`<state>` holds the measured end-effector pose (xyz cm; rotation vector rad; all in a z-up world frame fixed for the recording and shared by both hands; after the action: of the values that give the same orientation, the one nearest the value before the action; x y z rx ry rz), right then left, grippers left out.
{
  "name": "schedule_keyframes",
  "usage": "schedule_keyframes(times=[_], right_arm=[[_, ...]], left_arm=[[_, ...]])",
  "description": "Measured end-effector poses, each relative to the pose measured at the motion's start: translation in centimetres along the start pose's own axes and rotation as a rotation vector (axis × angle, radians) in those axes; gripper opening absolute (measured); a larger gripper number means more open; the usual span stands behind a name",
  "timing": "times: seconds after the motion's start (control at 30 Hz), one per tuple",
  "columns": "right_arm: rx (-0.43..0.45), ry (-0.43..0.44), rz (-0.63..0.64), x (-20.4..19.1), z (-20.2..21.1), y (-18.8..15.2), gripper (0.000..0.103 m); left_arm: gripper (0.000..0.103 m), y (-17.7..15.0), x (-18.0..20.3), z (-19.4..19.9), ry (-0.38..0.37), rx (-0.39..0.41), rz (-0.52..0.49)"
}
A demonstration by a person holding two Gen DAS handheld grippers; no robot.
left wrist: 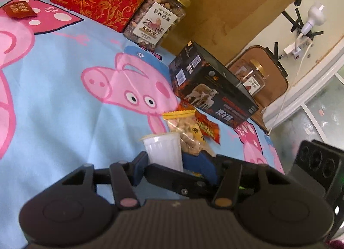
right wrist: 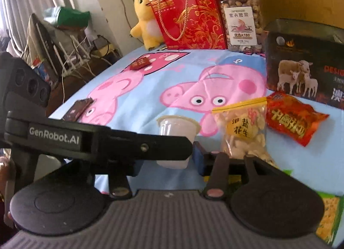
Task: Organize snacks
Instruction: 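Lower the white cup into the black box and open the left tool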
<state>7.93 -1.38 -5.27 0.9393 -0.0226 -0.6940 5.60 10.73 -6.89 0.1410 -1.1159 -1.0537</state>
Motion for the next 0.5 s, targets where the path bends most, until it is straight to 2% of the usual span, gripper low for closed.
schedule_keyframes(times=[0.03,0.07,0.23,0.37,0.5], right_arm=[[0.010,-0.016,0.014,-0.1,0.2,0.0,0.038],[0.020,-0.033,0.031,-0.2,0.5,0.1,0.037],[0.139,-0.062,0.031,1.2,3.6,1.6,0.037],[0.252,-0.154,0.046,4.0,6.1,3.7,0.037],[0.323,-0.274,0.013,9.1,8.2,6.4,0.037]], left_arm=[[0.051,0.2,0.3,0.1,0.003,0.004,-0.008],[0.051,0.3,0.7,0.2,-0.007,0.005,-0.018],[0.051,2.7,4.9,-0.6,-0.062,0.027,-0.117],[0.051,5.4,9.5,-4.3,-0.098,0.028,-0.208],[0.051,8.5,14.2,-10.2,-0.135,0.007,-0.275]])
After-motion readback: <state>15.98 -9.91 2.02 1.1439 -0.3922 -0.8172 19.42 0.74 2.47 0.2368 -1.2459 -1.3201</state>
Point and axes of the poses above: each gripper's, at about its wrist camera, not at the fingertips, and z roughly against the way its jaws point, x to its right, y to its top, the point moved 5 cm from there along -z, roughly the way its jaws point, and after that the axes turned 6 degrees about -y, right-handed, at the moved point
